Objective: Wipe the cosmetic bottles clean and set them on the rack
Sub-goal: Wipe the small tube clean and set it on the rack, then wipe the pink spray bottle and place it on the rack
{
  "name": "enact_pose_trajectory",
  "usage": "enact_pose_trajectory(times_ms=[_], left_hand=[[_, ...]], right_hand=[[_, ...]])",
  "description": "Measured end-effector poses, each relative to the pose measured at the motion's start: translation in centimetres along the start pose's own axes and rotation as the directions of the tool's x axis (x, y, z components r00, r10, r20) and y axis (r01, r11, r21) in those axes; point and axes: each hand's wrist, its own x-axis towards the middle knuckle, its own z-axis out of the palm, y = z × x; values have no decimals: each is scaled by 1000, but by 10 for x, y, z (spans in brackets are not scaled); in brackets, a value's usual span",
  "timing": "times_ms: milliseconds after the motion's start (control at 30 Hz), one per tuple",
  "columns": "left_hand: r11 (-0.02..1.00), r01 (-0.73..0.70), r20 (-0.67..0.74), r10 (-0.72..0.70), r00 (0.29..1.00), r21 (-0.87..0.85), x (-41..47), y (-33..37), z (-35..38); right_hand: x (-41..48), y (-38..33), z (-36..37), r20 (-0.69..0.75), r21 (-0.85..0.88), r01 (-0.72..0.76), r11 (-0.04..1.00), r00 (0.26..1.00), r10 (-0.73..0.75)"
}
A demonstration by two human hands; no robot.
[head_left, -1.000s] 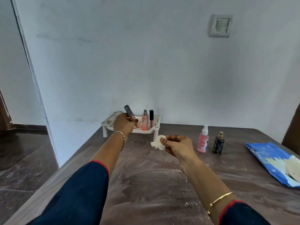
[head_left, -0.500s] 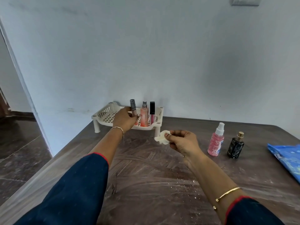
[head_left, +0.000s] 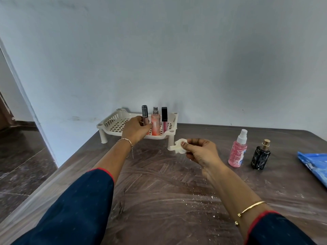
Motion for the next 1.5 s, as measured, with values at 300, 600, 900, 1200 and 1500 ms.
enact_pose_trajectory(times_ms=[300,600,900,1200,1500], left_hand=[[997,65,8,-64,998,-48,-2,0,-1],[976,-207,-523,144,840,-63,-20,42,-8],[887,-457,-251,427,868,-70,-52,125,41],[811,-585,272,564,780,-6,-71,166,104],[798,-597,200,573,795,84,-81,165,103]], right_hand=[[-4,-1,-7,12,7,5,1000,1000,-5],[-15,-12,-17,9,-7,36,999,999,-36],[-29,-23,-62,-51,22,77,997,996,-75],[-42,-24,-119,-129,60,70,996,990,-61],[-58,-20,-141,-220,138,89,986,974,-57]])
